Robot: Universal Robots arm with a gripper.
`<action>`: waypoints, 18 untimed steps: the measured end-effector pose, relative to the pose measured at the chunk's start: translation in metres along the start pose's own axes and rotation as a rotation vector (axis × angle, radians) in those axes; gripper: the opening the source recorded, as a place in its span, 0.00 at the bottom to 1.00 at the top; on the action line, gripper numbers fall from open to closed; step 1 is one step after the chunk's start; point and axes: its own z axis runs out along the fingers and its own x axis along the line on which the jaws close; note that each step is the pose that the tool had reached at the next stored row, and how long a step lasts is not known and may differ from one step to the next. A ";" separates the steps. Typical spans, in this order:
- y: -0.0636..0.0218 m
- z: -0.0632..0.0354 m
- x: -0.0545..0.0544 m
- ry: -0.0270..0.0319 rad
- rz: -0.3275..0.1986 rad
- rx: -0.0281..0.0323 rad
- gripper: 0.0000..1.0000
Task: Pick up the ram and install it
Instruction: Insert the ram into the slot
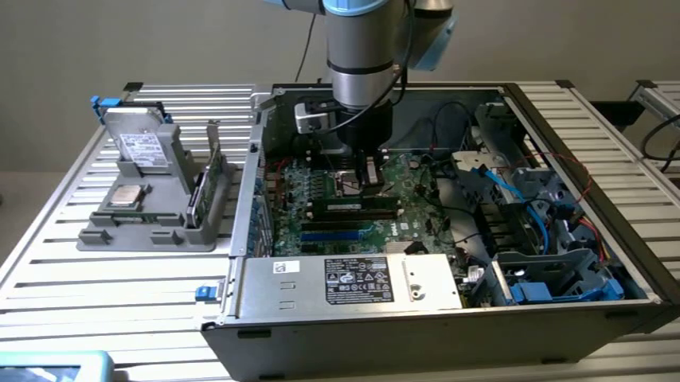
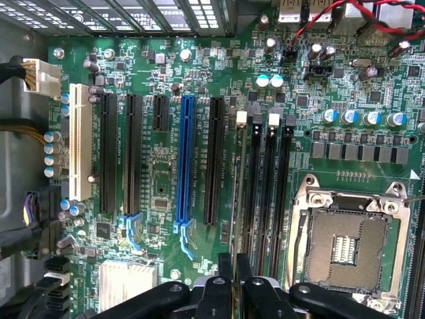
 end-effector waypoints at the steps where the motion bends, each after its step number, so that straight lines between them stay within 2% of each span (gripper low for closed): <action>1: 0.0000 0.0000 0.000 -0.0001 0.000 0.0000 0.14; 10: 0.0001 0.0002 0.001 -0.0089 0.001 0.0004 0.14; 18: 0.0005 0.0003 0.001 -0.0093 0.001 0.0003 0.14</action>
